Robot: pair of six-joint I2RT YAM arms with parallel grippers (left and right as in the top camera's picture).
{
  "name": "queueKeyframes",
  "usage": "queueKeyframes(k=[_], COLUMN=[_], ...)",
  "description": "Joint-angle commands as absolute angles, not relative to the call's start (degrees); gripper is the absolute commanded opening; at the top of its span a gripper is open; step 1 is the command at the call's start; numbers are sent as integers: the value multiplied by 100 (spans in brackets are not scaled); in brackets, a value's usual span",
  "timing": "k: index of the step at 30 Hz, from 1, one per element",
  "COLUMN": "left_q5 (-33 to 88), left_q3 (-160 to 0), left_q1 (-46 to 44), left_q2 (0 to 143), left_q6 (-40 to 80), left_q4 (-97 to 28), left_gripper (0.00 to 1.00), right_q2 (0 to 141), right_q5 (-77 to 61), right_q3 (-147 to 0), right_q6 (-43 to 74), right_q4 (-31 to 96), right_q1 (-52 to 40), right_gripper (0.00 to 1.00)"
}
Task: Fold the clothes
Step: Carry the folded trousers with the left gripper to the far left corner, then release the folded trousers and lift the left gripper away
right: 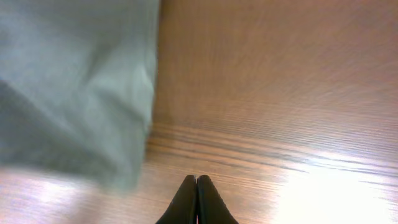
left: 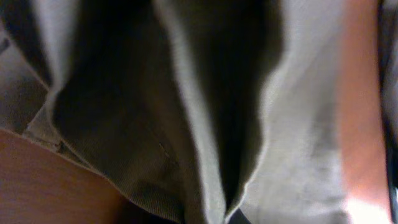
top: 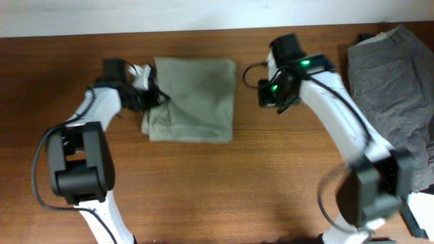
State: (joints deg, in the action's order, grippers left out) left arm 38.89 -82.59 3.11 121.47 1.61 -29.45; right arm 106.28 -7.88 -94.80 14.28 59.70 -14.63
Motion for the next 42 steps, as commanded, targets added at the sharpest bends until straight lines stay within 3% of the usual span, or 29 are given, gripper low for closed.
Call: queueKeyframes(k=[1,6,9,12,14,16,17,18,19,20,23,27,31,33,39,40,41,42], left_q5=[2995,2078,2102,2958,3540,4106,4431,4703,4394,4080,3616,3223,1841,1249,1243,1337,1507,1533], left_q3=[-9382,-9441,-9439,-9439,-9439,-9539,-9546,-9546,-9546,-9546,-9539,-9542,-9539,-9539,-9539,-9539,-9542,-9542], left_q1=[1216,3234,3518,3542,3542,3542,3542,3518,3494,3494,3533,3564,3564,3564,3424,3424,3435,3454], left_q2=[11133,11048,11786,12667,12877,12879,12879,12897,12971,13096,13301,13214,12497,12350,12350,12350,12304,12162], left_q6=[1868,4574,5317,6110,6243,6619,6366,5640,5164,5129,5142,5736,5522,6007,6466,6412,6243,6163], left_q4=[-2665,-2097,-1800,-1024,567,3197,3623,3157,1662,648,-812,-1852,-2591,-3229,-3653,-3653,-3653,-3739], left_gripper=[1,1,1,1,1,1,1,1,1,1,1,1,1,1,1,40,99,99], right_q2=[9201,8171,8173,8173,8173,8173,8173,8173,8173,8173,8173,8173,8173,8173,8173,8173,8173,8173], right_q5=[-349,-231,-233,-231,-231,-231,-231,-231,-233,-252,-250,-250,-248,-250,-250,-250,-250,-250], right_q3=[-9773,-9773,-9773,-9773,-9773,-9773,-9773,-9773,-9773,-9773,-9773,-9773,-9773,-9773,-9773,-9773,-9773,-9773], right_q6=[1358,1363,1402,1404,1404,1402,1402,1402,1402,1402,1402,1402,1402,1402,1402,1402,1400,1400], right_q4=[5975,5988,6034,6097,6064,5979,5972,5977,5986,6016,6071,6075,6071,6073,6095,6101,6119,6119], right_q1=[-1492,-1498,-1498,-1498,-1498,-1496,-1498,-1498,-1498,-1498,-1498,-1496,-1498,-1498,-1498,-1498,-1498,-1498], right_gripper=[4,4,4,4,4,4,4,4,4,4,4,4,4,4,4,4,4,4])
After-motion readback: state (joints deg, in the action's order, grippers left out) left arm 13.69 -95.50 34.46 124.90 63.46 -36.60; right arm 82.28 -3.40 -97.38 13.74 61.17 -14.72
